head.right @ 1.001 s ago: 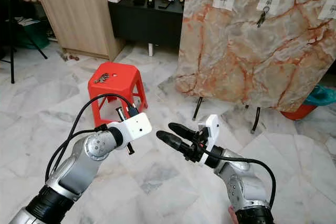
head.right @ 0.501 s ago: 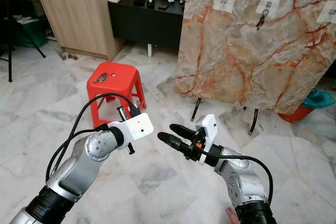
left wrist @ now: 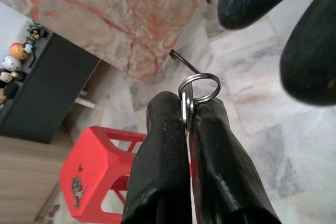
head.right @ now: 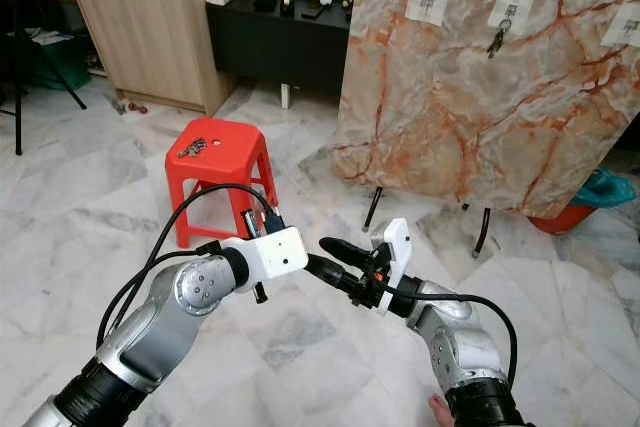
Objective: Hang keys on a hook
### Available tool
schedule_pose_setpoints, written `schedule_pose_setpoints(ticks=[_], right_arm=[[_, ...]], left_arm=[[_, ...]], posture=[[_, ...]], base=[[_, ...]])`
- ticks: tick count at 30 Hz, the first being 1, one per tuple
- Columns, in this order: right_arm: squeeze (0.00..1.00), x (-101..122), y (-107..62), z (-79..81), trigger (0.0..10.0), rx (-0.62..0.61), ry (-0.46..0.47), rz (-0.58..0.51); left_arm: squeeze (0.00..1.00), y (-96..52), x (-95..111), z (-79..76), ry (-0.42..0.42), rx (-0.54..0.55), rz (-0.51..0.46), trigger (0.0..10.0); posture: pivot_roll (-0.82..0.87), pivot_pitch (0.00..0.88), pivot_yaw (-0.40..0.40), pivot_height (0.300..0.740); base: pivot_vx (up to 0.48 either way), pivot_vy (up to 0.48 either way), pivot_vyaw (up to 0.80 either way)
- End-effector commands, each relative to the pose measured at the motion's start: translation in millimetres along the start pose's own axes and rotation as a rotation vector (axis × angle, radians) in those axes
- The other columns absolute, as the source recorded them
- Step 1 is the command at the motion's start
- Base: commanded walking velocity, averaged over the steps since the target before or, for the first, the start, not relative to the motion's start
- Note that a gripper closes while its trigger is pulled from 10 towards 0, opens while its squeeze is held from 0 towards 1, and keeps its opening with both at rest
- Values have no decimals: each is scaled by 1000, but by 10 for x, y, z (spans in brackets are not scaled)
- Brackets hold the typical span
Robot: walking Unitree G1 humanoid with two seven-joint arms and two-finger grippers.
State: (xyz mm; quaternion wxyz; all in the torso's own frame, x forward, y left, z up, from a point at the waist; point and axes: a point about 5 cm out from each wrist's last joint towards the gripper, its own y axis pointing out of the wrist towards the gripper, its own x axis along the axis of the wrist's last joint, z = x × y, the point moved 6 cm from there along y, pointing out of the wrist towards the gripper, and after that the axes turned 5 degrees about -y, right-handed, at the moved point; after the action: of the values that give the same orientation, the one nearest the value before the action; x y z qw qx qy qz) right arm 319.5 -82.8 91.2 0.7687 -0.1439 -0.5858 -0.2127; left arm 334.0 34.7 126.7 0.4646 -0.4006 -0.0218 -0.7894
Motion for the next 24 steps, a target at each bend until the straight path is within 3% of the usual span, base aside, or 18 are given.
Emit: schedule_pose_setpoints(ticks=[1, 13, 14, 15, 16, 17, 20, 21, 22, 24], right_arm=[[0, 56, 8, -18, 10000, -1, -17, -5], [0, 49, 41, -105, 10000, -55, -31, -8], [0, 43, 47, -101, 7451, -55, -35, -6], [0, 43, 47, -101, 7451, -55, -35, -6], [0, 38, 53, -101, 6745, -57, -36, -6], [0, 20, 59, -112, 7373, -69, -41, -2], [0, 6, 66, -135, 7373, -89, -46, -1], [0, 3, 70, -133, 6863, -88, -46, -2], [0, -3, 79, -124, 4941, -84, -45, -5], [0, -9, 87, -118, 4431, -84, -44, -7]], left_arm=[[0, -7, 106, -23, 36, -16, -34, 10000], [0, -24, 119, -18, 51, -26, -38, 10000], [0, -29, 118, -19, 53, -28, -38, 10000], [0, -29, 118, -19, 53, -28, -38, 10000], [0, -33, 117, -17, 54, -29, -38, 10000], [0, -41, 116, -14, 55, -30, -38, 10000], [0, -47, 114, -16, 58, -33, -37, 10000], [0, -49, 113, -17, 58, -34, -37, 10000], [0, -51, 114, -20, 61, -38, -38, 10000], [0, -49, 129, -16, 65, -41, -42, 10000]], posture=[[92, 0, -110, 740], [95, 0, -92, 740], [97, 0, -90, 740], [97, 0, -90, 740], [100, 0, -88, 740], [100, 2, -83, 740], [100, 2, -79, 740], [103, 0, -76, 740], [104, 0, -72, 740], [105, 0, -70, 740]], base=[[0, 0, 0], [0, 0, 0], [0, 0, 0], [0, 0, 0], [0, 0, 0], [0, 0, 0], [0, 0, 0], [0, 0, 0], [0, 0, 0], [0, 0, 0]])
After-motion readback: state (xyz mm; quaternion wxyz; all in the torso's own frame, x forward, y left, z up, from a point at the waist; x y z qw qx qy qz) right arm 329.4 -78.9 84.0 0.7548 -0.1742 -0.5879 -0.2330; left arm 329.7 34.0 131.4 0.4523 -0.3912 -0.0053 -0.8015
